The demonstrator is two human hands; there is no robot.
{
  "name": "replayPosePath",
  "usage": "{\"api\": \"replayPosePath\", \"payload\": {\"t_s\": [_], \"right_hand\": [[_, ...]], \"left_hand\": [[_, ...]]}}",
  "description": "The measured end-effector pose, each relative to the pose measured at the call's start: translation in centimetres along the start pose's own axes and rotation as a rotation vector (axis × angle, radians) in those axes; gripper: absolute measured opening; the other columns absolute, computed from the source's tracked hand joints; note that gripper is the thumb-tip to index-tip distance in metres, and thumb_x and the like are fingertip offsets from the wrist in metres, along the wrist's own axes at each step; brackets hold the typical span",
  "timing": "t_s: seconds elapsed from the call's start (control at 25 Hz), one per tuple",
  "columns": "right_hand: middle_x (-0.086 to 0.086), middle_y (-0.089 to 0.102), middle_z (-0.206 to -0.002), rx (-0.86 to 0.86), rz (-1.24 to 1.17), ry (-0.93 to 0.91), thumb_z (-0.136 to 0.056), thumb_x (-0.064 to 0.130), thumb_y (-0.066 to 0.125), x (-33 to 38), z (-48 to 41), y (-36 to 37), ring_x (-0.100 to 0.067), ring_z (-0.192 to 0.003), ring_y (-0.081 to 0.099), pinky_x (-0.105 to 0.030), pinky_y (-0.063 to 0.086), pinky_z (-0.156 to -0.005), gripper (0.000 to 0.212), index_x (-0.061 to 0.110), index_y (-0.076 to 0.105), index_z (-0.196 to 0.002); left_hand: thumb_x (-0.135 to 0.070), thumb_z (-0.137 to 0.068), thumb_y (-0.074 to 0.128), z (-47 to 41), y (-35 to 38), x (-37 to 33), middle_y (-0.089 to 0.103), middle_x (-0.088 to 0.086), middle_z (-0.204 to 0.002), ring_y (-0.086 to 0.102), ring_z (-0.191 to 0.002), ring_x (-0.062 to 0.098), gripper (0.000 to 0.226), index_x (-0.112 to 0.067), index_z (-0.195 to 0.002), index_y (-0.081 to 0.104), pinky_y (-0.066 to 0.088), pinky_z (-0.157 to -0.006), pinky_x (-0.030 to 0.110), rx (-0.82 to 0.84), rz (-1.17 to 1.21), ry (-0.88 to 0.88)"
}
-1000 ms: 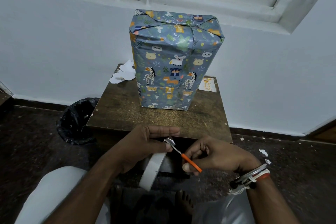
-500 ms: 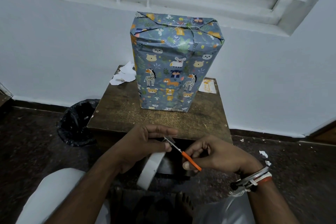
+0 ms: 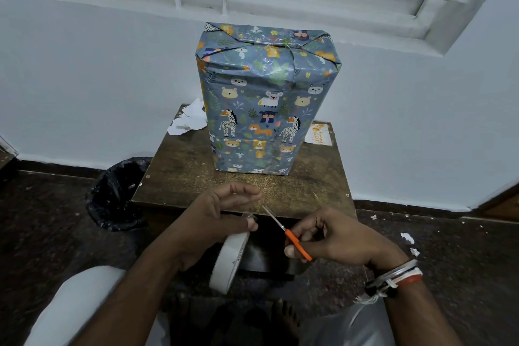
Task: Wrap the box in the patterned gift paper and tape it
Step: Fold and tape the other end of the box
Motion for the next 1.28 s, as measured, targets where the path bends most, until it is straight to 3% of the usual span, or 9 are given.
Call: {"api": "replayPosePath", "payload": {"t_s": [0.16, 0.32, 0.44, 0.52, 0.64, 0.72, 0.88, 1.0, 1.28], "right_hand": [[-0.009, 0.076, -0.075, -0.052, 0.033, 0.001, -0.085, 0.041, 0.082, -0.1, -0.2, -0.4, -0.020, -0.067, 0.058, -0.037, 0.045, -0.067, 0.016, 0.027, 0.082, -0.093], [-0.008, 0.077, -0.074, -0.019, 0.051, -0.007, -0.085, 0.038, 0.083, 0.4, -0.1, 0.0, -0.015, -0.067, 0.060, -0.037, 0.049, -0.067, 0.014, 0.027, 0.082, -0.093], [-0.007, 0.076, -0.074, -0.012, 0.052, -0.017, -0.086, 0.034, 0.083, 1.0, 0.1, 0.1, -0.011, -0.067, 0.061, -0.035, 0.048, -0.069, 0.007, 0.029, 0.082, -0.092], [-0.007, 0.078, -0.077, -0.005, 0.061, -0.012, -0.086, 0.034, 0.083, 1.2, 0.2, 0.2, -0.018, -0.071, 0.068, -0.044, 0.056, -0.075, 0.009, 0.028, 0.083, -0.093], [-0.007, 0.080, -0.084, 0.020, 0.076, -0.016, -0.087, 0.035, 0.081, 1.1, 0.2, 0.4, -0.039, -0.086, 0.074, -0.056, 0.057, -0.086, 0.016, 0.023, 0.082, -0.097], [-0.007, 0.080, -0.086, 0.040, 0.076, -0.013, -0.088, 0.035, 0.081, 1.0, 0.2, 0.5, -0.041, -0.087, 0.073, -0.057, 0.057, -0.087, 0.017, 0.021, 0.082, -0.098], [-0.007, 0.080, -0.085, 0.061, 0.061, 0.004, -0.090, 0.031, 0.080, 1.2, 0.0, 1.0, -0.016, -0.078, 0.070, -0.044, 0.058, -0.084, 0.016, 0.020, 0.081, -0.101], [-0.005, 0.079, -0.081, 0.047, 0.116, -0.008, -0.090, 0.032, 0.080, 1.5, -0.2, 1.1, -0.009, -0.074, 0.067, -0.029, 0.053, -0.077, 0.019, 0.020, 0.080, -0.104], [0.019, 0.073, -0.079, -0.056, 0.469, 0.049, -0.081, 0.052, 0.081, 1.8, -0.3, 0.2, 0.001, -0.073, 0.066, -0.028, 0.053, -0.072, 0.030, 0.038, 0.072, -0.105]], "left_hand": [[0.011, -0.084, 0.073, 0.0, 0.5, -0.3, 0.063, -0.008, -0.141, 0.073, -0.107, 0.027, 0.045, -0.023, -0.112, 0.078, 0.059, -0.095, 0.040, 0.017, -0.099, 0.043], [0.001, -0.086, 0.077, 0.1, 1.4, -0.4, 0.041, -0.031, -0.153, 0.065, -0.112, 0.049, 0.047, -0.038, -0.113, 0.078, 0.056, -0.099, 0.045, 0.100, -0.410, 0.088], [0.001, -0.088, 0.074, 0.4, 1.7, -0.6, 0.045, -0.035, -0.149, 0.072, -0.098, 0.044, 0.049, -0.040, -0.114, 0.077, 0.054, -0.097, 0.051, 0.131, -0.474, 0.091], [0.000, -0.089, 0.073, 0.6, 1.7, -0.8, 0.052, -0.036, -0.142, 0.076, -0.085, 0.031, 0.048, -0.041, -0.114, 0.077, 0.056, -0.094, 0.049, 0.130, -0.505, 0.077], [-0.002, -0.090, 0.073, 0.6, 1.6, -1.2, 0.062, -0.032, -0.133, 0.076, -0.090, 0.030, 0.049, -0.043, -0.116, 0.075, 0.056, -0.094, 0.047, 0.115, -0.523, 0.076], [-0.003, -0.091, 0.072, 0.6, 1.2, -1.0, 0.072, -0.025, -0.119, 0.075, -0.094, 0.031, 0.049, -0.045, -0.116, 0.075, 0.057, -0.093, 0.039, 0.095, -0.516, 0.050], [-0.005, -0.092, 0.072, 0.7, 1.0, -0.6, 0.080, 0.008, -0.088, 0.073, -0.094, 0.022, 0.049, -0.047, -0.119, 0.072, 0.050, -0.091, 0.027, 0.079, -0.411, 0.010], [0.003, -0.092, 0.070, 0.8, 1.3, -0.8, 0.080, 0.003, -0.088, 0.072, -0.090, 0.014, 0.049, -0.036, -0.121, 0.074, 0.051, -0.086, 0.019, 0.075, -0.268, -0.013], [0.003, -0.091, 0.071, 0.7, 1.3, -0.5, 0.079, 0.012, -0.088, 0.067, -0.090, 0.020, 0.053, -0.042, -0.120, 0.073, 0.046, -0.091, 0.026, 0.067, -0.237, -0.025]]}}
Point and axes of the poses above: each hand's wrist, its own z-axis away from the middle knuckle, its own y-axis out of the palm, x = y × z, the point moved 9 cm from there along -z, towards the middle knuckle
